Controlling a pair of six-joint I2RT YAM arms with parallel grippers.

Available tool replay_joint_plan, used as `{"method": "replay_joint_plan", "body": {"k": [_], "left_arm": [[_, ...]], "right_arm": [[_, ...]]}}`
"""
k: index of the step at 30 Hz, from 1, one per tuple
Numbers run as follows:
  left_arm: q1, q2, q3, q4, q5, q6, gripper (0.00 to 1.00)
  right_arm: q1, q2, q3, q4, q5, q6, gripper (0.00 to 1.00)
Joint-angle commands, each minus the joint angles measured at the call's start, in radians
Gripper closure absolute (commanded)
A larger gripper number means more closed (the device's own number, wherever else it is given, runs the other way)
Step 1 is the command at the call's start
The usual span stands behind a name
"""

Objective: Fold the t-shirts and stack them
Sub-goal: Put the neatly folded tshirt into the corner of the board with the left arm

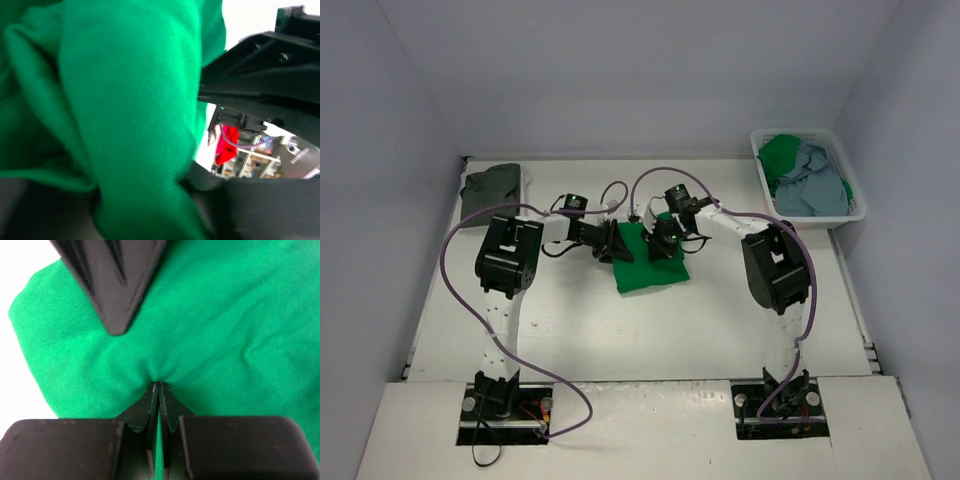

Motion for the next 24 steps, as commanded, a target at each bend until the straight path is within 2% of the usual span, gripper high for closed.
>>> {"method": "replay_joint_plan", "body": {"k": [1,6,8,12,15,24], "left_arm": [[-0.016,0.01,0.049,0.027,-0.078,0.022,0.73],[0.007,0.025,0.108,-0.014,-0.073,0.046,0.91],[0.019,0.03,0.144,-0.092,-0.07,0.095,1.0],[0.07,0.033,0.293,-0.241,-0.093,0.173,1.0],[0.082,0.051,0.459,-0.481,-0.146,0.331,1.0],[0.09,0.021,0.599,-0.773,-0.244,0.537,1.0]], "right_arm": [[-0.001,-0.008,0.009,0.02,-0.048,-0.01,1.0],[-0.001,-0.015,0.001,0.019,-0.051,-0.011,1.0],[-0.003,-0.025,-0.011,0.017,-0.048,-0.019,1.0],[-0.012,-0.064,-0.034,0.01,-0.038,-0.034,1.0],[-0.036,-0.113,-0.052,-0.007,-0.051,-0.048,1.0],[-0.137,-0.288,-0.103,-0.044,-0.1,-0.068,1.0]]}}
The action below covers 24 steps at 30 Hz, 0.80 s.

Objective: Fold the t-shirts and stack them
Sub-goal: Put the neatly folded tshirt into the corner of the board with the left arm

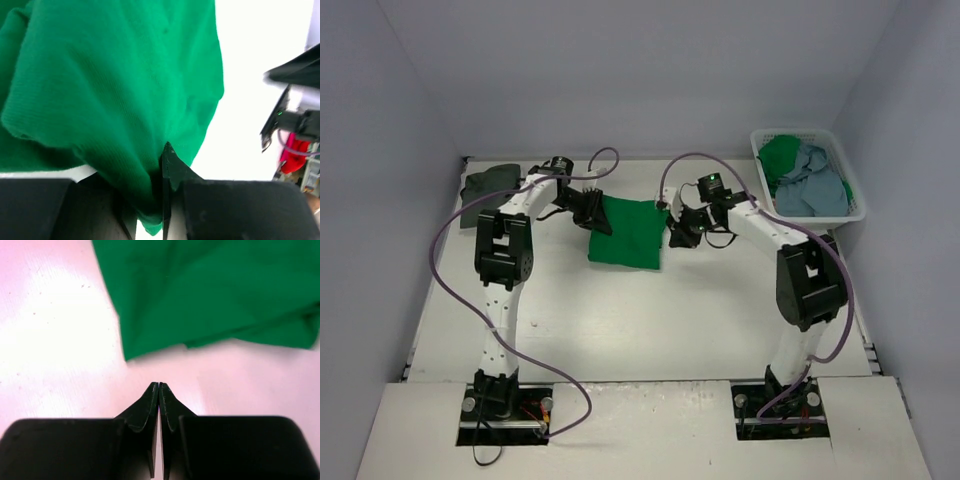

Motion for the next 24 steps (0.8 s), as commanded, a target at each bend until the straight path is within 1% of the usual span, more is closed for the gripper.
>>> {"method": "replay_joint_plan", "body": {"k": [1,6,9,10,12,13,17,24], "left_arm": [[0.001,-0.099,0.046,-0.181,-0.036,0.144,1.0],[0.007,-0.139,0.044,-0.253,-0.1,0.21,1.0],[0.009,-0.164,0.064,-0.307,-0.198,0.272,1.0],[0.009,-0.182,0.067,-0.318,-0.271,0.297,1.0],[0.01,-0.204,0.076,-0.324,-0.331,0.329,1.0],[0.012,-0.22,0.079,-0.325,-0.383,0.337,1.0],[0.036,-0.247,0.098,-0.331,-0.488,0.371,1.0],[0.075,-0.26,0.098,-0.331,-0.569,0.418,1.0]], "right_arm": [[-0.052,-0.136,-0.004,-0.031,-0.06,-0.017,1.0],[-0.103,-0.199,-0.023,-0.054,-0.08,-0.031,1.0],[-0.119,-0.245,-0.038,-0.07,-0.088,-0.037,1.0],[-0.122,-0.251,-0.047,-0.071,-0.089,-0.037,1.0],[-0.122,-0.271,-0.056,-0.076,-0.094,-0.039,1.0],[-0.122,-0.276,-0.066,-0.076,-0.094,-0.037,1.0],[-0.126,-0.313,-0.082,-0.08,-0.106,-0.031,1.0],[-0.129,-0.365,-0.095,-0.096,-0.101,-0.031,1.0]]}}
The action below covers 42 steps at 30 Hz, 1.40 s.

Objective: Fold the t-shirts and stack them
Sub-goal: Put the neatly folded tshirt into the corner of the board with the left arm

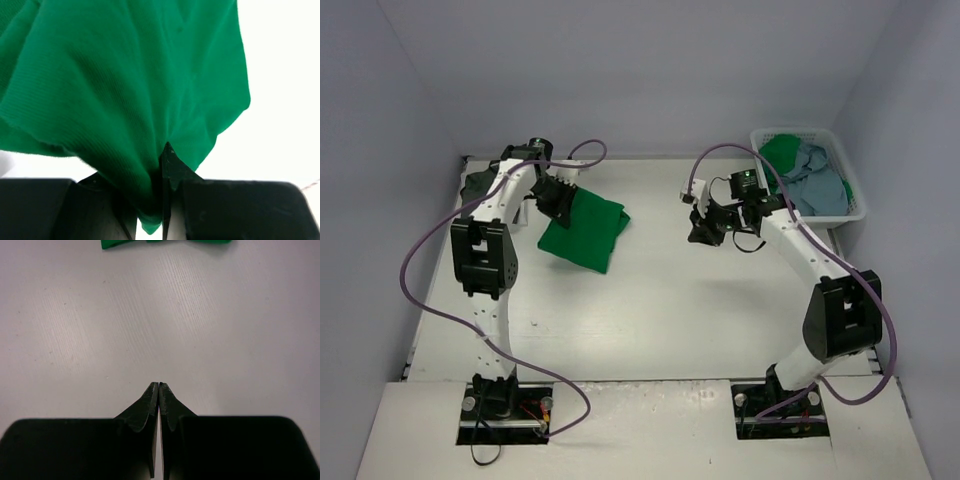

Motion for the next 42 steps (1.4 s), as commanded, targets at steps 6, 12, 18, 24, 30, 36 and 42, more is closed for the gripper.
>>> {"method": "replay_joint_plan", "body": {"k": [6,12,18,24,30,36,42], "left_arm": [[0.061,-0.085,0.053,-0.009,-0.156,0.112,1.0],[0.089,-0.076,0.158,-0.023,-0.184,0.126,1.0],[0.098,-0.073,0.263,-0.039,-0.187,0.11,1.0],[0.113,-0.071,0.267,-0.045,-0.198,0.12,1.0],[0.136,-0.071,0.287,-0.043,-0.235,0.162,1.0],[0.193,-0.047,0.342,-0.046,-0.279,0.204,1.0],[0.231,-0.033,0.389,-0.048,-0.255,0.196,1.0]], "right_arm": [[-0.011,-0.108,-0.021,-0.014,-0.043,0.0,1.0],[-0.013,-0.111,-0.055,-0.013,-0.052,0.0,1.0],[-0.022,-0.11,-0.063,-0.011,-0.065,0.0,1.0],[-0.025,-0.119,-0.072,-0.011,-0.069,0.003,1.0],[-0.03,-0.122,-0.084,-0.01,-0.08,0.008,1.0],[-0.034,-0.128,-0.09,-0.01,-0.08,0.012,1.0],[-0.036,-0.128,-0.096,-0.01,-0.081,0.014,1.0]]}}
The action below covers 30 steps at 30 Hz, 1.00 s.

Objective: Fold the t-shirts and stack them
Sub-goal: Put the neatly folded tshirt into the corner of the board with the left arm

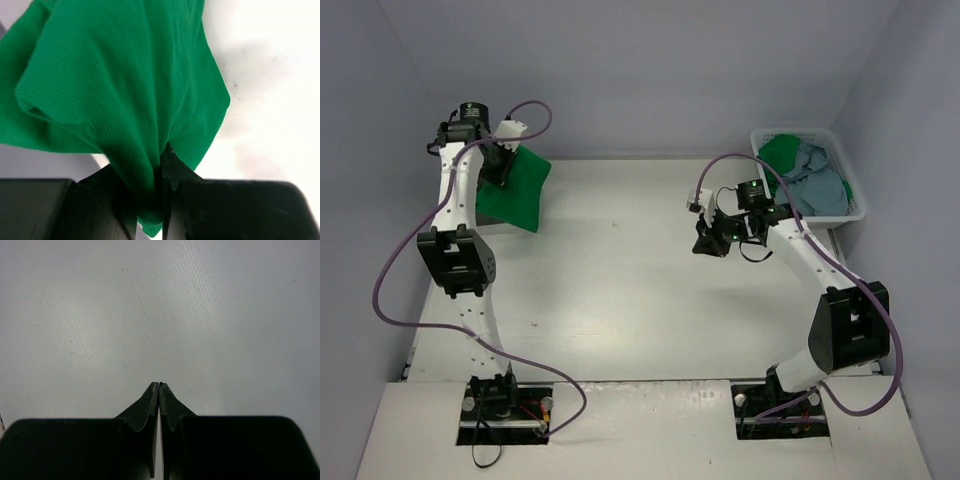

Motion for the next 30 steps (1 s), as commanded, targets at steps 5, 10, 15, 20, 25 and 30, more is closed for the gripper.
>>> {"method": "replay_joint_plan", "body": {"k": [5,10,15,20,25,30], "left_arm": [[0.018,-0.036,0.074,0.009,-0.009,0.028,1.0],[0.048,-0.032,0.112,0.011,0.008,0.013,1.0],[0.084,-0.029,0.126,0.012,0.022,0.01,1.0],[0.114,-0.034,0.125,0.012,0.031,0.018,1.0],[0.147,-0.028,0.125,0.018,0.034,0.027,1.0],[0.176,-0.003,0.112,0.03,0.044,0.027,1.0]], "right_arm": [[-0.013,-0.043,-0.002,0.011,-0.04,0.009,1.0],[-0.011,-0.041,-0.002,0.013,-0.044,0.013,1.0],[-0.013,-0.037,-0.002,0.013,-0.044,0.015,1.0],[-0.011,-0.031,-0.001,0.014,-0.044,0.017,1.0],[-0.011,-0.023,-0.001,0.016,-0.049,0.02,1.0],[-0.011,-0.021,-0.005,0.016,-0.046,0.02,1.0]]}}
